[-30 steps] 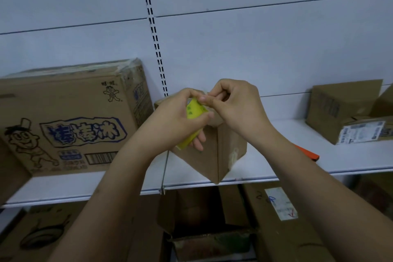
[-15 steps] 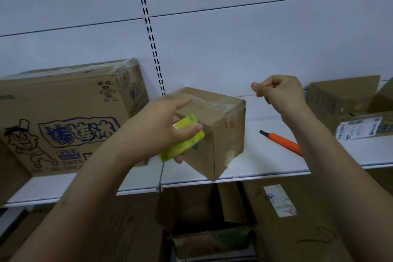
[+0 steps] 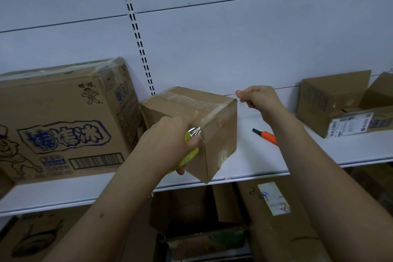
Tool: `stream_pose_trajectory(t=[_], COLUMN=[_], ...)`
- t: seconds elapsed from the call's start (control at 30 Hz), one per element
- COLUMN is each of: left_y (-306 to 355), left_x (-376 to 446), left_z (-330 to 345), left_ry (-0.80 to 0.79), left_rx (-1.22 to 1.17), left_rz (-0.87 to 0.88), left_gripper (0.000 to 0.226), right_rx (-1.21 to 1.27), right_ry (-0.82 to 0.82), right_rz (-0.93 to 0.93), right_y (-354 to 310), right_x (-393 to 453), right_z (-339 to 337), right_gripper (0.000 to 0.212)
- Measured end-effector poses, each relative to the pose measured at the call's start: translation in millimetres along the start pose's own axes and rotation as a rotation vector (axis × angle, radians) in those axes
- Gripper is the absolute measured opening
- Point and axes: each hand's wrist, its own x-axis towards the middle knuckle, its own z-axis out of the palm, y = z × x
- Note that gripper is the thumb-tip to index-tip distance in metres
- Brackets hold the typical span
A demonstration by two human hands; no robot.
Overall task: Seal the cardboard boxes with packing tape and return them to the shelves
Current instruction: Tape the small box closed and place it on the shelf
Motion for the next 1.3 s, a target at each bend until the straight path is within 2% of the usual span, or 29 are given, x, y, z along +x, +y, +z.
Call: stream_pose_trajectory(t=[0.13,0.2,0.27,0.33,0.37,0.4,0.47,0.5,0.53,0.63,0.73,0.87,0.93,1.0,1.07,1.2,1.3], left_y=[-5,-5,-5,-6,-7,-7,-8,-9,-10,-12,-14,-20,-22,-23,-23,-25,-27], left_x=[9,14,19,21,21,20,18,19,19,20,18,19,19,19,20,19,17], left_z=[13,18,22,23,23,23,25,25,25,24,24,25,26,28,29,28,31], left_ry=[-0.055,-0.082,-0.074,-0.064,-0.07,-0.08,-0.106,-0.119,-0.134,-0.174,-0.206,-0.246,-0.25,-0.241,-0.22,-0.222,-0.226], left_rx=[-0.059,-0.09,-0.136,-0.185,-0.216,-0.246,-0.31,-0.354,-0.402,-0.514,-0.628,-0.774,-0.813,-0.82,-0.807,-0.795,-0.83], left_rz=[-0.014,-0.008,0.004,0.005,0.002,0.0,-0.004,-0.011,-0.023,-0.031,-0.04,-0.063,-0.06,-0.055,-0.047,-0.018,-0.015], left_gripper=[0.059,0.061,0.064,0.065,0.065,0.064,0.064,0.064,0.064,0.065,0.066,0.063,0.061,0.061,0.061,0.063,0.063], right_rx=[0.138,0.089,-0.086,-0.428,-0.526,-0.535,-0.374,-0.312,-0.292,-0.17,0.002,-0.05,-0.185,-0.18,-0.176,-0.304,-0.258], right_ry=[-0.165,-0.187,-0.119,-0.032,0.027,0.109,0.292,0.332,0.306,0.117,0.167,0.084,0.186,0.3,0.222,0.152,0.177], right_rz=[0.148,0.154,0.107,0.03,-0.036,-0.121,-0.344,-0.439,-0.5,-0.471,-0.416,-0.33,-0.469,-0.661,-0.817,-0.876,-0.915], right_y=[14,18,19,17,16,13,9,7,6,25,45,31,24,19,15,17,15], right_x=[0,1,8,11,9,5,-3,-7,-11,-20,-23,-19,-24,-39,-55,-59,-66], right_z=[15,18,17,15,15,15,18,24,33,66,81,71,65,72,94,107,100], right_gripper=[0.024,0.029,0.041,0.075,0.081,0.074,0.043,0.033,0.032,0.042,0.048,0.049,0.05,0.046,0.045,0.061,0.048])
